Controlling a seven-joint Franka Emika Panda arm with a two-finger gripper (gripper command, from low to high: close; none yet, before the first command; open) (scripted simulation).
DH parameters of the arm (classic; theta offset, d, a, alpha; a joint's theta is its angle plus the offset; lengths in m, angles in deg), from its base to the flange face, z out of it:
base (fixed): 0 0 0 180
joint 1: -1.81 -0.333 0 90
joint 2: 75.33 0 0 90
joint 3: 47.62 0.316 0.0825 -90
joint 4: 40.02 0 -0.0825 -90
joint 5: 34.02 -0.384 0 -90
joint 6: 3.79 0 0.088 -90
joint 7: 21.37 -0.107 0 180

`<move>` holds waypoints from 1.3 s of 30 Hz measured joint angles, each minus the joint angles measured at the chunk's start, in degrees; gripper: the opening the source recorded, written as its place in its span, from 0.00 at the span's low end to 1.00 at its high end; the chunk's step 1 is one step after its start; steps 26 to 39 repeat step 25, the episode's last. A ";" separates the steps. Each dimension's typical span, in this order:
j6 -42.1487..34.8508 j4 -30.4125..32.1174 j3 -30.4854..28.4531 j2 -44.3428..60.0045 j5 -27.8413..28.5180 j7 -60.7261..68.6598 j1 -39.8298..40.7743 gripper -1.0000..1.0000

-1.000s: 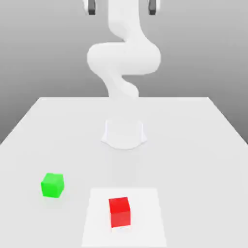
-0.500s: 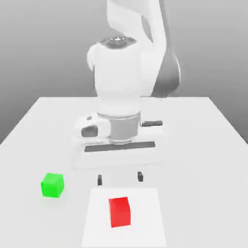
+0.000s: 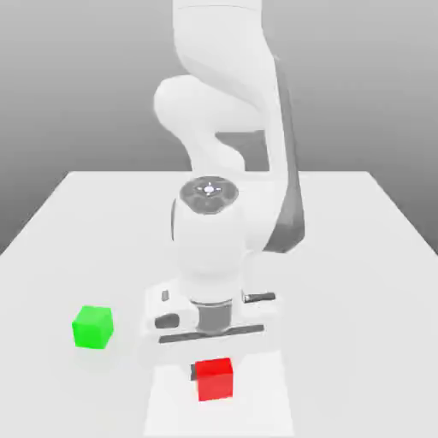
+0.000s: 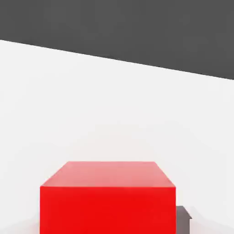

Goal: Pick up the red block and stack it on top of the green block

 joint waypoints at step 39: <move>-0.99 9.71 -12.74 -10.47 -2.91 24.71 20.49 1.00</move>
